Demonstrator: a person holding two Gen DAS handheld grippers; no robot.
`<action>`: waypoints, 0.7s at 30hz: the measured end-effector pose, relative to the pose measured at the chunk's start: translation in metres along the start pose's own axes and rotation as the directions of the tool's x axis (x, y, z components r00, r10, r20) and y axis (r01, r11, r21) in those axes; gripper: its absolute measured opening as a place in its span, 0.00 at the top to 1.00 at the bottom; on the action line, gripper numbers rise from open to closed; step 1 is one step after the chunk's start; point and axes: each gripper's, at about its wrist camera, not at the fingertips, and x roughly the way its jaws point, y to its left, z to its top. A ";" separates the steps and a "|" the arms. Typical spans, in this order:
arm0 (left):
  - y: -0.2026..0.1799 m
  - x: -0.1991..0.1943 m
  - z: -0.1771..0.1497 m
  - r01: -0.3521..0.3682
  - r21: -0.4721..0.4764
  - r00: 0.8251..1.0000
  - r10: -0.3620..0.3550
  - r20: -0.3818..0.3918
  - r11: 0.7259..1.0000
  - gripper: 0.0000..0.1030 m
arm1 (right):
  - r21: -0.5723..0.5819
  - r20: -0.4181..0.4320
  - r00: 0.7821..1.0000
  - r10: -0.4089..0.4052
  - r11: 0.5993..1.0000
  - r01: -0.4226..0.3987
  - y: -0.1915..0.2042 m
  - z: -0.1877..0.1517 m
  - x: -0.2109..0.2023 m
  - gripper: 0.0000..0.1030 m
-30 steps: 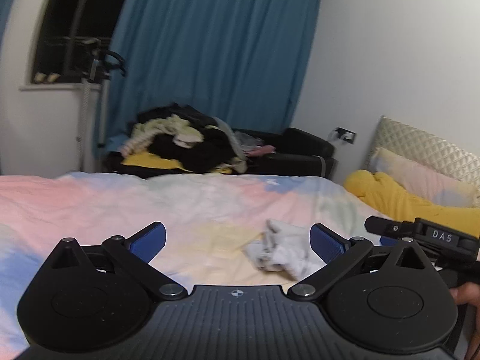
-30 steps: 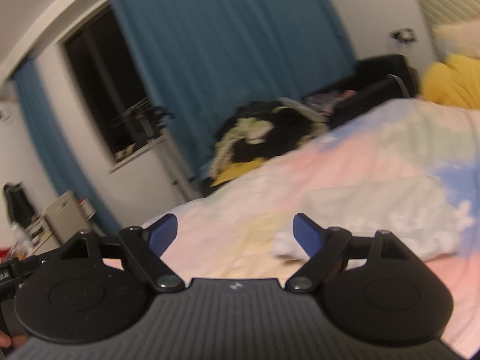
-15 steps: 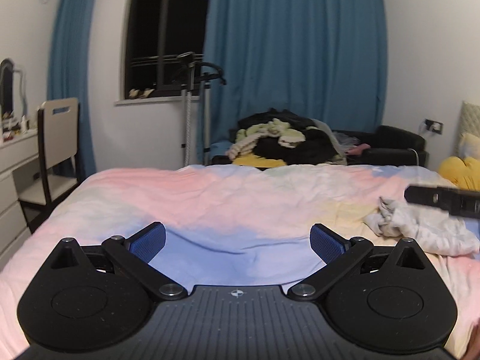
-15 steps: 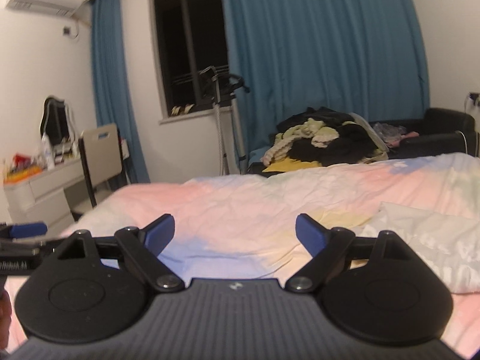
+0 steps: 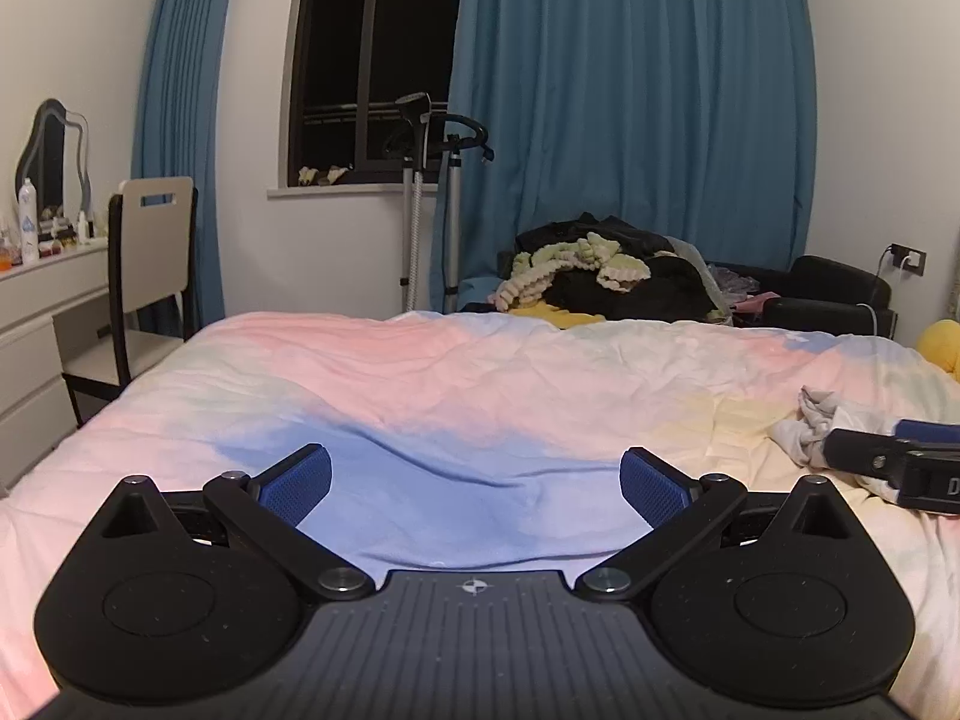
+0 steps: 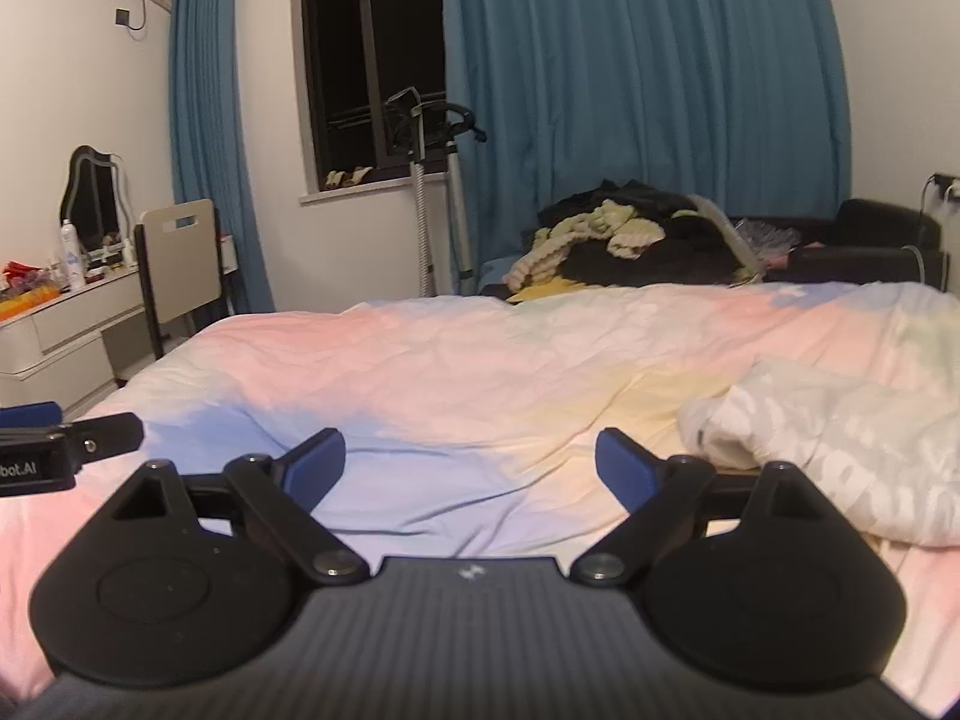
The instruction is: Fold clothes
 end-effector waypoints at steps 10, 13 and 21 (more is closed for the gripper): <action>0.006 -0.003 -0.006 0.005 -0.041 0.999 -0.006 -0.038 0.999 0.00 | -0.013 0.002 1.000 -0.031 0.999 0.031 0.001 -0.003 -0.005 0.00; 0.003 -0.003 -0.007 0.015 -0.029 0.999 -0.016 -0.041 0.999 0.00 | -0.013 0.007 0.999 -0.037 0.999 0.037 0.000 -0.004 -0.006 0.00; -0.002 -0.008 -0.008 0.019 -0.013 1.000 -0.019 -0.023 1.000 0.00 | -0.019 0.010 0.999 -0.038 0.999 0.038 -0.001 -0.006 -0.006 0.00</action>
